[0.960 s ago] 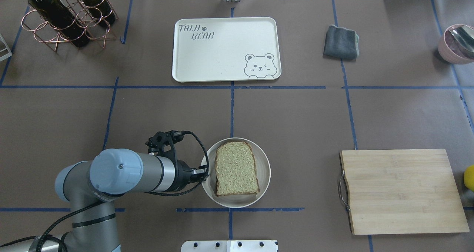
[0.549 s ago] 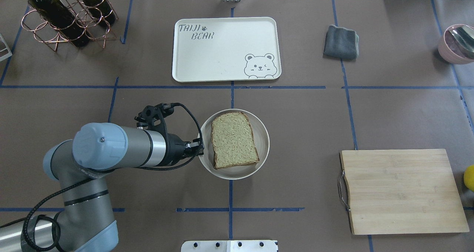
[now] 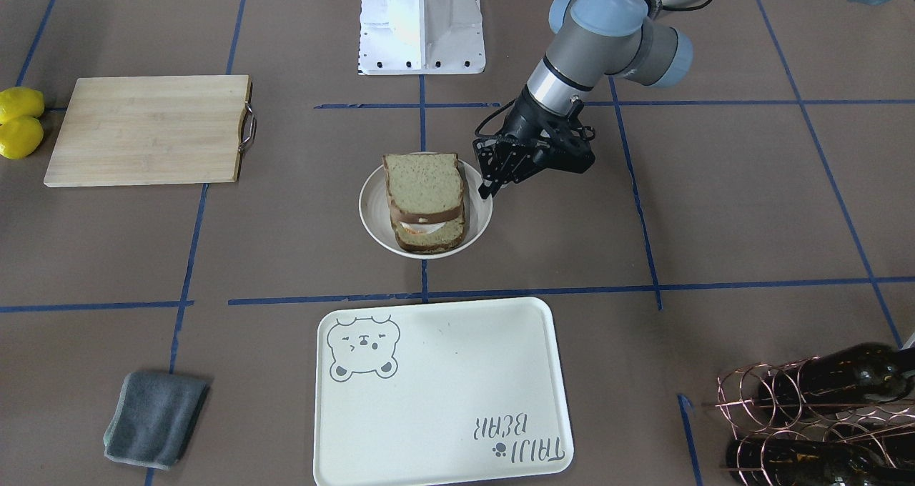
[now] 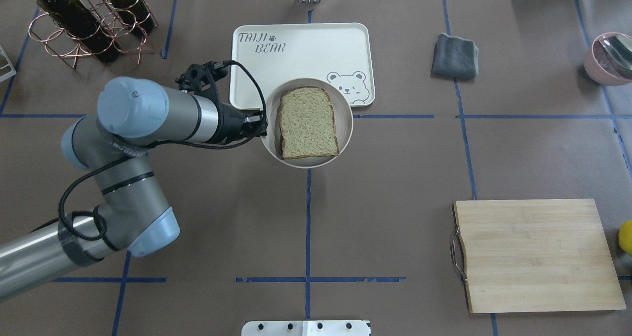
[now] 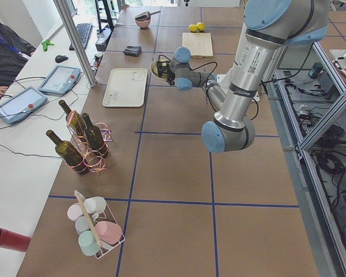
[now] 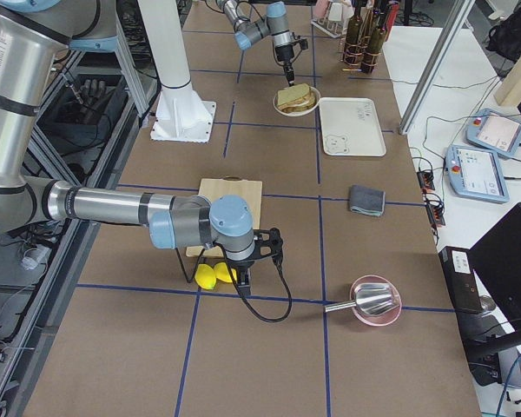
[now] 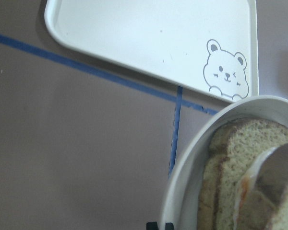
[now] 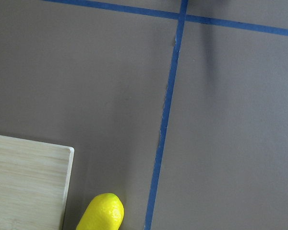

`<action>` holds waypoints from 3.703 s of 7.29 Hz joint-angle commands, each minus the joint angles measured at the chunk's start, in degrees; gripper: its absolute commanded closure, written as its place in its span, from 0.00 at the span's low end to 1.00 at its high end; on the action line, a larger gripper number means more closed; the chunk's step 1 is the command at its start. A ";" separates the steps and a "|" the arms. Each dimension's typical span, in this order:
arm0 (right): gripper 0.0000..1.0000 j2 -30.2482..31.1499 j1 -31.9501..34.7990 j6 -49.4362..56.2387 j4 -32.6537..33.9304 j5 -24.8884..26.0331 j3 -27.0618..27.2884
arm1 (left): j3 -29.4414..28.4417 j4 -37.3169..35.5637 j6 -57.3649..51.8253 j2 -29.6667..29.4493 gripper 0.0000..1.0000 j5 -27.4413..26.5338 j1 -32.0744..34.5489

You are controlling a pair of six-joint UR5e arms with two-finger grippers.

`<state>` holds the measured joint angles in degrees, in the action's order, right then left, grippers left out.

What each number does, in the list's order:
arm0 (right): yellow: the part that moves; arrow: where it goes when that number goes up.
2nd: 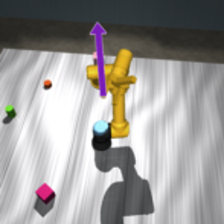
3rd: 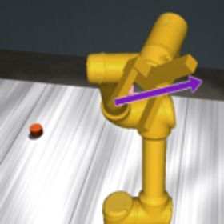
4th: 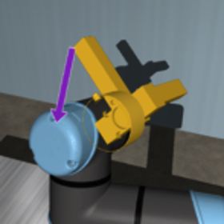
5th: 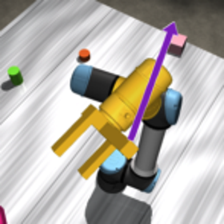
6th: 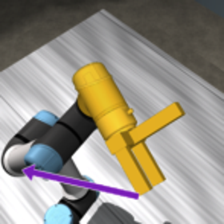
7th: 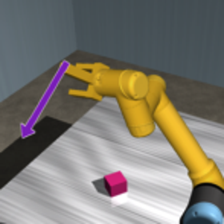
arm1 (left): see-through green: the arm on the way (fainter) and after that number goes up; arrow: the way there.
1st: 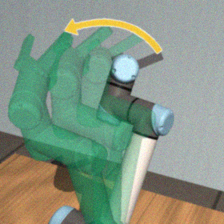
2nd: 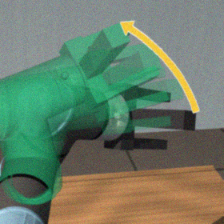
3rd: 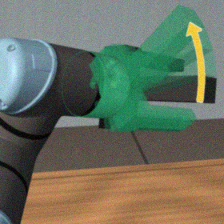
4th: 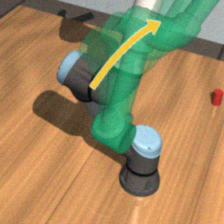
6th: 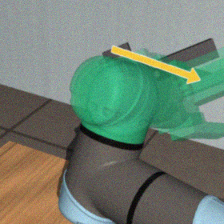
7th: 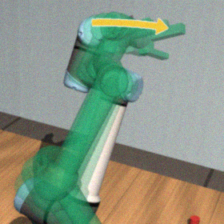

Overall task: Make sandwich and place on tray
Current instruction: 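Slide the plate with the left gripper onto the TAIJI BEAR tray, then release the plate and retract the left gripper away from the tray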

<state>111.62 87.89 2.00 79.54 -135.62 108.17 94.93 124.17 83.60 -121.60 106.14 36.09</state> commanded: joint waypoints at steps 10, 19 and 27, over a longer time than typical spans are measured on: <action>0.00 -0.18 0.00 -0.16 0.09 -0.17 -0.07 | -56.08 15.66 -12.23 -28.43 1.00 15.77 12.25; 0.00 -0.35 0.00 -0.60 0.26 0.18 -0.15 | -30.06 0.94 -23.55 -17.50 0.00 17.95 15.14; 0.00 -3.34 0.00 -0.77 0.44 1.94 -2.61 | 6.67 -18.70 -64.30 18.37 0.00 20.78 30.58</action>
<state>108.91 87.89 1.31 79.92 -133.67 106.09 100.50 106.03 27.05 -108.68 126.81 62.94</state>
